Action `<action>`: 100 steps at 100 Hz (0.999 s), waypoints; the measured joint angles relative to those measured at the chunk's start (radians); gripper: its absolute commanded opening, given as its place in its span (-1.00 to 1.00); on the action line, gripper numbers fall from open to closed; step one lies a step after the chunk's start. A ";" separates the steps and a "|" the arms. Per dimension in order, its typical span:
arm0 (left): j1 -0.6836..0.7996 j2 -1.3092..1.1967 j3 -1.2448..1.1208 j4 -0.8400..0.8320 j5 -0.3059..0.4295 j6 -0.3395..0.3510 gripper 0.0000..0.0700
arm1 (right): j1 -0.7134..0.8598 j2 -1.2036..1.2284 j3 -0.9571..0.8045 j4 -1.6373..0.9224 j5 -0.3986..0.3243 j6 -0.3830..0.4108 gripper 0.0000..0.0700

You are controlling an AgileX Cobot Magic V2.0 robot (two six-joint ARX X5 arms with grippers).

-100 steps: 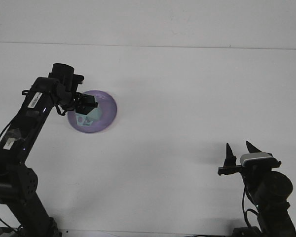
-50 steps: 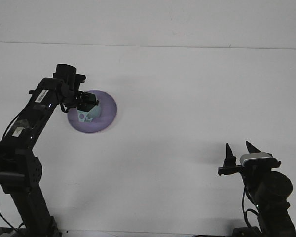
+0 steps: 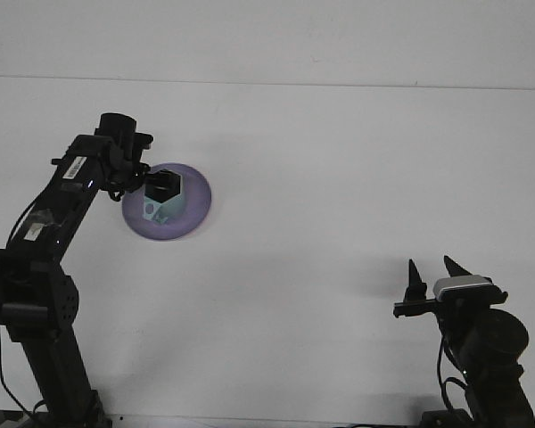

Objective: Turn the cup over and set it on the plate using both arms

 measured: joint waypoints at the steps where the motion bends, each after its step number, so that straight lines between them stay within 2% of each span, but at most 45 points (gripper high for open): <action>1: 0.000 0.000 0.009 -0.008 0.000 0.001 0.56 | 0.000 0.000 0.000 0.000 0.000 0.000 0.23; 21: 0.004 -0.006 0.235 -0.165 0.000 0.003 0.55 | 0.000 0.000 0.000 -0.001 0.000 0.000 0.23; 42: 0.027 -0.148 0.247 -0.203 0.001 -0.016 0.48 | 0.000 0.000 0.000 -0.008 0.004 0.000 0.23; 47: 0.036 -0.199 0.247 -0.205 0.002 -0.025 0.25 | 0.000 0.000 0.000 -0.008 0.004 -0.001 0.23; 66: 0.068 -0.417 0.246 -0.224 0.021 -0.044 -1.00 | 0.000 0.000 0.000 -0.008 0.004 -0.001 0.23; 73: 0.077 -0.497 0.223 -0.222 0.050 -0.043 -0.96 | 0.000 0.000 0.000 -0.010 0.004 -0.001 0.22; 86: 0.098 -0.659 0.083 -0.178 0.057 -0.039 -0.96 | 0.000 0.000 0.000 -0.011 0.004 -0.001 0.07; 91: 0.103 -0.726 -0.010 -0.129 0.056 -0.036 -0.96 | 0.000 0.000 0.000 -0.011 0.004 -0.001 -0.07; 100: 0.107 -0.861 -0.226 -0.003 0.056 -0.031 -0.96 | 0.000 0.000 0.000 -0.012 0.004 -0.001 -0.45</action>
